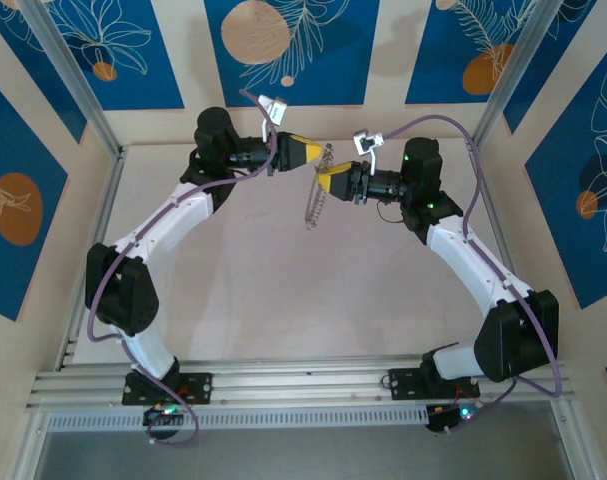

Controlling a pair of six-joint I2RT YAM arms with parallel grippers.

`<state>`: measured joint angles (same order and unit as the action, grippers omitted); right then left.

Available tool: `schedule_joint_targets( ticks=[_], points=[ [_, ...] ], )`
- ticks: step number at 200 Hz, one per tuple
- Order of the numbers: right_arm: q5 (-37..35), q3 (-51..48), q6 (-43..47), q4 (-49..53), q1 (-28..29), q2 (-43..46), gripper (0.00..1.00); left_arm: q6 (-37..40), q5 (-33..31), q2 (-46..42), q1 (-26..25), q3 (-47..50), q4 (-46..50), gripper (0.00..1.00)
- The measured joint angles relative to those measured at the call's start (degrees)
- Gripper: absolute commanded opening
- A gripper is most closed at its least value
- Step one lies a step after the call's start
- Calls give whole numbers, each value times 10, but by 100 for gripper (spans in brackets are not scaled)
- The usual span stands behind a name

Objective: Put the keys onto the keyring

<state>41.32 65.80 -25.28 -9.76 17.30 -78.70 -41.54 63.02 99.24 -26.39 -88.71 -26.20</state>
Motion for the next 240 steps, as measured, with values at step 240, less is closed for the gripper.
schedule_joint_targets(
  ticks=[240],
  points=[
    [-54, 61, 58, 150, -18, 3, 0, 69, -31, 8, 0, 5, 59, 0]
  ],
)
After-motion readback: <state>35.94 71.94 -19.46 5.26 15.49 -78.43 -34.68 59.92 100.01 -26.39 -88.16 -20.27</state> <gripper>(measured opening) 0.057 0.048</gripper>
